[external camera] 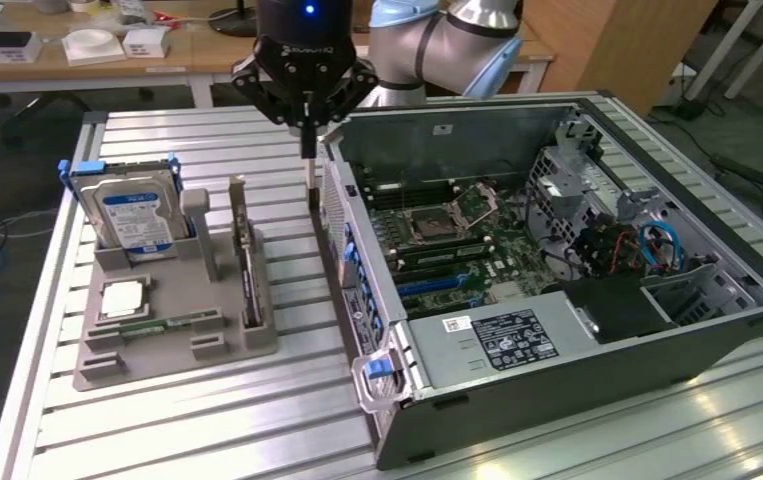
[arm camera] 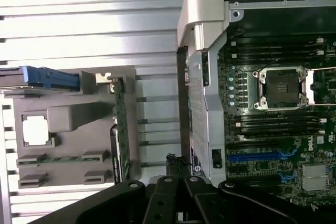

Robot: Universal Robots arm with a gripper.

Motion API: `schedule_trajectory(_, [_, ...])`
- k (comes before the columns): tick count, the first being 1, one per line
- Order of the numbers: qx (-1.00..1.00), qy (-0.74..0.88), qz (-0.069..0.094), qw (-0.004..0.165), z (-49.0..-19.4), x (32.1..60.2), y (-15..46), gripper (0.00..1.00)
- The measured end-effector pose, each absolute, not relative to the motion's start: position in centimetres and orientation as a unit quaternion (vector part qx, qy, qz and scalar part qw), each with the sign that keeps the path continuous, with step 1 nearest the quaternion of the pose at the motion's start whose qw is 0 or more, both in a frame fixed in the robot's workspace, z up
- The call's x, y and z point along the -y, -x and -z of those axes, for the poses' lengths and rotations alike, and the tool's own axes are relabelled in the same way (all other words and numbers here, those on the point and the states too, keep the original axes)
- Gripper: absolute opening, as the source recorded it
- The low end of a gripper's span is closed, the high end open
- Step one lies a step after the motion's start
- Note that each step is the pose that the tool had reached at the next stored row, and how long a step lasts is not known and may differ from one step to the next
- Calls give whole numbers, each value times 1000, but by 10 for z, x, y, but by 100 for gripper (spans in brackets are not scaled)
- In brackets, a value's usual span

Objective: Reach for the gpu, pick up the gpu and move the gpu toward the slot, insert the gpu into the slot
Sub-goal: 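Reach for the gpu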

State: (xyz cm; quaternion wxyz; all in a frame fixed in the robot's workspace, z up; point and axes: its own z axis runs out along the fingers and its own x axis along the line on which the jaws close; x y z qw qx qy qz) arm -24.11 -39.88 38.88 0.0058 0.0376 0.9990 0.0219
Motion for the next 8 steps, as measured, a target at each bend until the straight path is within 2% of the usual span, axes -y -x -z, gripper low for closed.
schedule_trajectory(8, [-999, -38, -22, 3, -387, 399, 268, 10])
